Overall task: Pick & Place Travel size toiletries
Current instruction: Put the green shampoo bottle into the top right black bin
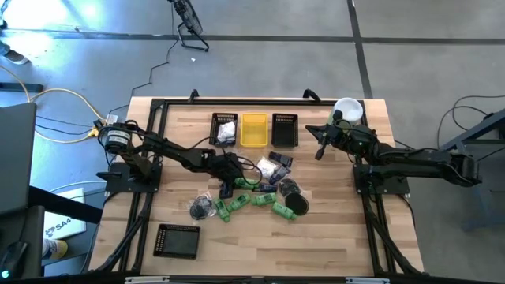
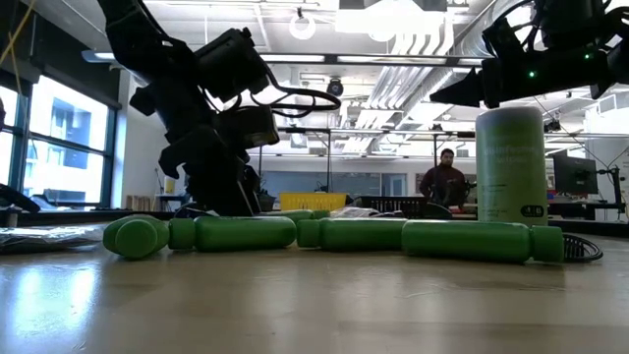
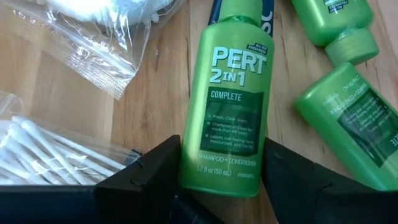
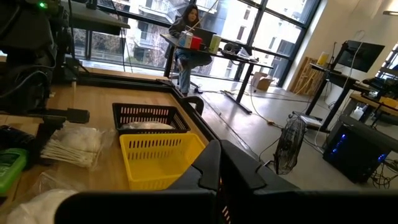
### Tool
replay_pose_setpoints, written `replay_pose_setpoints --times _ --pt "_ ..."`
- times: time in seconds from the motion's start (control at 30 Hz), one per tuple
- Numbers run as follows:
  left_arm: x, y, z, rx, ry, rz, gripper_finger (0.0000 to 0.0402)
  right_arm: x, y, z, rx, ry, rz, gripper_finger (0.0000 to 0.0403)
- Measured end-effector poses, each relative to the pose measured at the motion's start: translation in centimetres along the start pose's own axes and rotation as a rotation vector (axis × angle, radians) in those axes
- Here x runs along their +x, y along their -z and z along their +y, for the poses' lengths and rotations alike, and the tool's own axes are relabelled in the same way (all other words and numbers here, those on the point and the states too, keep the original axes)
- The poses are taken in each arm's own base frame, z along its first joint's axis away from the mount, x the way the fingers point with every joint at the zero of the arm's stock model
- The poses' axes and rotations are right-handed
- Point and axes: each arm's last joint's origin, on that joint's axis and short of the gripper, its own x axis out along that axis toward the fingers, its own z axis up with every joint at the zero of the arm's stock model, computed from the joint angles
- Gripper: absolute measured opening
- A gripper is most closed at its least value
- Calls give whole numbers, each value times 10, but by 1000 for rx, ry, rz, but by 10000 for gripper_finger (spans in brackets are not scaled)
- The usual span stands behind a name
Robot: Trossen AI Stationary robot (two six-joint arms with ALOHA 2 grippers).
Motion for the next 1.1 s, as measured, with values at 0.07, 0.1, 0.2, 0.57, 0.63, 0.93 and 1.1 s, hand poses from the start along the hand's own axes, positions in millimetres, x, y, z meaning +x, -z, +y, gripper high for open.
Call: replay_pose_setpoints --times 0.07,0.1,0.2,0.57,0.63,0.93,1.1 --pt "0 0 0 0 0 -1 198 0 0 0 0 0 0 2" --pt "0 0 0 0 1 -3 198 0 0 0 0 0 0 2" --pt "0 0 0 -6 -2 -6 198 0 0 0 0 0 0 2" --pt "-1 -2 -1 5 2 -19 198 0 0 0 0 0 0 2" --pt "-1 -2 0 18 1 -19 198 0 0 0 0 0 0 2" --pt "-9 -3 2 38 -3 -9 179 0 0 0 0 1 -1 2" --pt "-20 -3 6 57 -15 9 172 0 0 0 1 0 -2 2"
